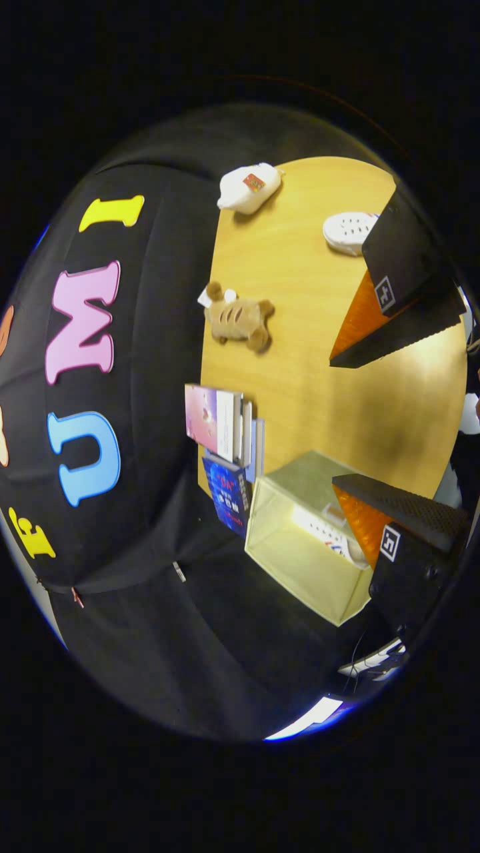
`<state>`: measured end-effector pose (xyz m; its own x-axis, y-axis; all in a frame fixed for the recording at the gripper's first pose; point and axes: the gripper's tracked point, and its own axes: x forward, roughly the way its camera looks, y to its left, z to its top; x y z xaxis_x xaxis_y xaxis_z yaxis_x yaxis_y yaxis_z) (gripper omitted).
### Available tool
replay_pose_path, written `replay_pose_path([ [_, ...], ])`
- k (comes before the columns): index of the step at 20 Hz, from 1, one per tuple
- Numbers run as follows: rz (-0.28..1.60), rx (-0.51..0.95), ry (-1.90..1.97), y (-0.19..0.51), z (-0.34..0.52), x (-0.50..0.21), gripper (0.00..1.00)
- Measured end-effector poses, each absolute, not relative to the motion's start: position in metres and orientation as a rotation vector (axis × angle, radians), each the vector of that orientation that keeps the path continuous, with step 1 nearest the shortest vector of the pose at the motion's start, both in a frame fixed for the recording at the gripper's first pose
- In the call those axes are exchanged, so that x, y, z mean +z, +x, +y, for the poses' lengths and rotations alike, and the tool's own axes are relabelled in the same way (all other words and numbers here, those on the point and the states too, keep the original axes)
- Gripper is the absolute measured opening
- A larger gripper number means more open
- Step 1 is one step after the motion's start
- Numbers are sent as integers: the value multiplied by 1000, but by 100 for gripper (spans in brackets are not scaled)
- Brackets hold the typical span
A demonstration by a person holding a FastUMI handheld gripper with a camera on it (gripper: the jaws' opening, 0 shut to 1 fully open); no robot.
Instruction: Open the storage box then place both shoes into the box .Put the left shoe in first, then the right shoe, with the right side of both shoes facing outward in a uniform manner.
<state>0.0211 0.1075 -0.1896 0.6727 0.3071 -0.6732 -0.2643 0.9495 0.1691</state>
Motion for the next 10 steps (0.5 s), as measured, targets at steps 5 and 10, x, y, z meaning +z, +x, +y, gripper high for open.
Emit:
replay_pose_path([
  [5,810,184,10,10,-24,-223,99],
  [10,880,85,-19,-12,-121,-268,99],
])
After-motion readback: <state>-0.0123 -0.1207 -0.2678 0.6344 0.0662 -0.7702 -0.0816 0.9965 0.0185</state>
